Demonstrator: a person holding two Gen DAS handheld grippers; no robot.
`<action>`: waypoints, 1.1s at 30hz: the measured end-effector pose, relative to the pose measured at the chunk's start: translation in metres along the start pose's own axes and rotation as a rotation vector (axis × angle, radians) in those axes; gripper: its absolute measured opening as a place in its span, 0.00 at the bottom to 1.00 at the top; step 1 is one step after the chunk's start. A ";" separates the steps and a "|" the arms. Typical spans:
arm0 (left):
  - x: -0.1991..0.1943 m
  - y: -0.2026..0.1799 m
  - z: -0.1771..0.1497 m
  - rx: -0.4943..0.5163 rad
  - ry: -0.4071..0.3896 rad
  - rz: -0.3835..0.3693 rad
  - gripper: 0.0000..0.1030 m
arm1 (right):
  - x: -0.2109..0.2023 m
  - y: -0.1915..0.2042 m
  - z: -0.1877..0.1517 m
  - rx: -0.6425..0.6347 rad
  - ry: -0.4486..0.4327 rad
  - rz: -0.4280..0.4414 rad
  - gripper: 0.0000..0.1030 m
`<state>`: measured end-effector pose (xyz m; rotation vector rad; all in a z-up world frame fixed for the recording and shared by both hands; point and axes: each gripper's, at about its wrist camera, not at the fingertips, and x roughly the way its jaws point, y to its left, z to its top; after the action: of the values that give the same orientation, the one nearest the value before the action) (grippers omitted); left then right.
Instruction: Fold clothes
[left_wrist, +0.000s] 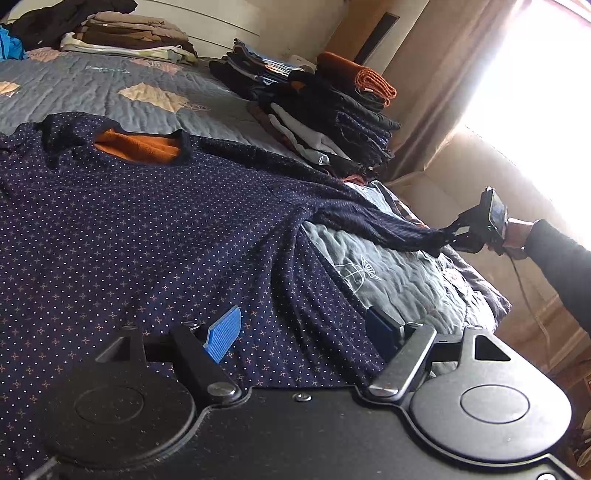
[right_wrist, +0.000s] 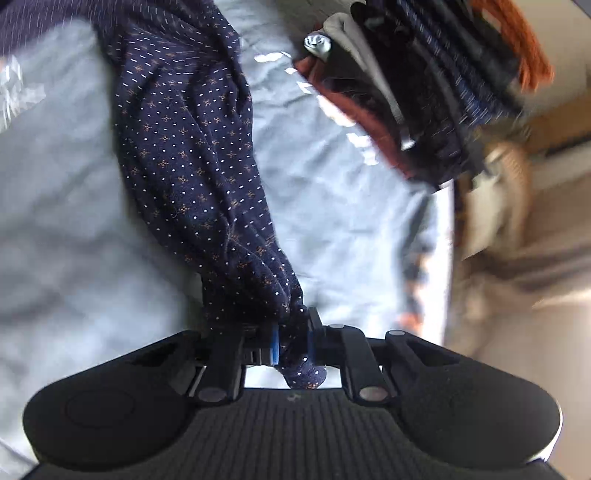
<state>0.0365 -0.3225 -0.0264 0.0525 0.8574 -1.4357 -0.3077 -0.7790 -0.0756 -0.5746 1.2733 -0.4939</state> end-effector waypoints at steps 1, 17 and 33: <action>0.000 0.000 0.000 0.002 0.000 0.000 0.71 | -0.002 -0.003 -0.001 -0.049 0.001 -0.058 0.13; -0.008 -0.005 0.005 0.026 -0.036 0.016 0.71 | 0.015 -0.039 -0.021 0.360 0.063 -0.101 0.67; -0.045 0.004 0.014 0.193 -0.178 0.314 0.71 | -0.137 0.107 0.157 1.040 -0.513 0.427 0.74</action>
<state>0.0508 -0.2912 0.0063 0.1938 0.5361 -1.2025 -0.1828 -0.5903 -0.0140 0.4295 0.4904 -0.5263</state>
